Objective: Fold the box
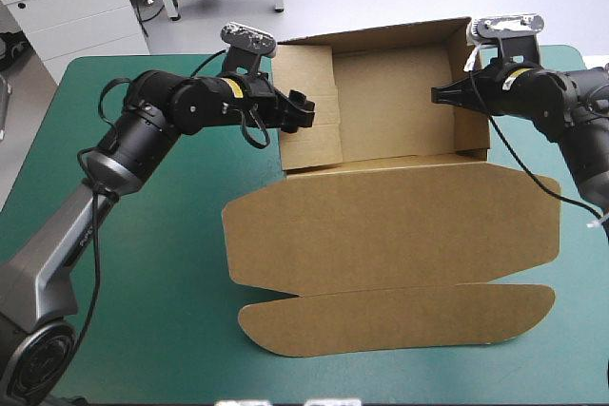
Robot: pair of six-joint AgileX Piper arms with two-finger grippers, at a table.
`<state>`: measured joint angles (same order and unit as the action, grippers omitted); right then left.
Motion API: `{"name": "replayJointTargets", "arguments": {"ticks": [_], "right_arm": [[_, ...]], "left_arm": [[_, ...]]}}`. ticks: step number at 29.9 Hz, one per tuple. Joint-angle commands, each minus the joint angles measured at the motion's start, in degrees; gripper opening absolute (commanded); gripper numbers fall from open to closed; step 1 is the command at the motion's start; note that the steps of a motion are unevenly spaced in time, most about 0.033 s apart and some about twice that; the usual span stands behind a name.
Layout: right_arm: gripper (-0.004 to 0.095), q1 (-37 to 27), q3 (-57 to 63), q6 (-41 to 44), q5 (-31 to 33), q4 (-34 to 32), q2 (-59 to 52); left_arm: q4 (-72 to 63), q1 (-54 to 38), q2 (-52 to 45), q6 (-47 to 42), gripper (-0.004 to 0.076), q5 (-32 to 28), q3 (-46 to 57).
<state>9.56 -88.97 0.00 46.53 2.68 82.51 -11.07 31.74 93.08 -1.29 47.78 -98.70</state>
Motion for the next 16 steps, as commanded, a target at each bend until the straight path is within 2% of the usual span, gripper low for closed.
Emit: {"name": "replayJointTargets", "arguments": {"ticks": [1,10,16], "right_arm": [[-0.0009,0.0,-1.6,1.6,-4.5,1.9,-2.2],[-0.0010,0.0,-1.6,2.8,-5.6,2.2,-2.2],[-0.0011,0.0,-1.6,1.5,-4.3,5.5,-2.2]], "left_arm": [[5.1,1.8,-1.3,-7.9,0.0463,-3.8,-2.5],[3.2,2.0,-1.2,-10.3,0.0260,-4.8,-2.5],[3.8,2.0,-1.2,-10.5,0.0046,-6.0,-2.2]]}}
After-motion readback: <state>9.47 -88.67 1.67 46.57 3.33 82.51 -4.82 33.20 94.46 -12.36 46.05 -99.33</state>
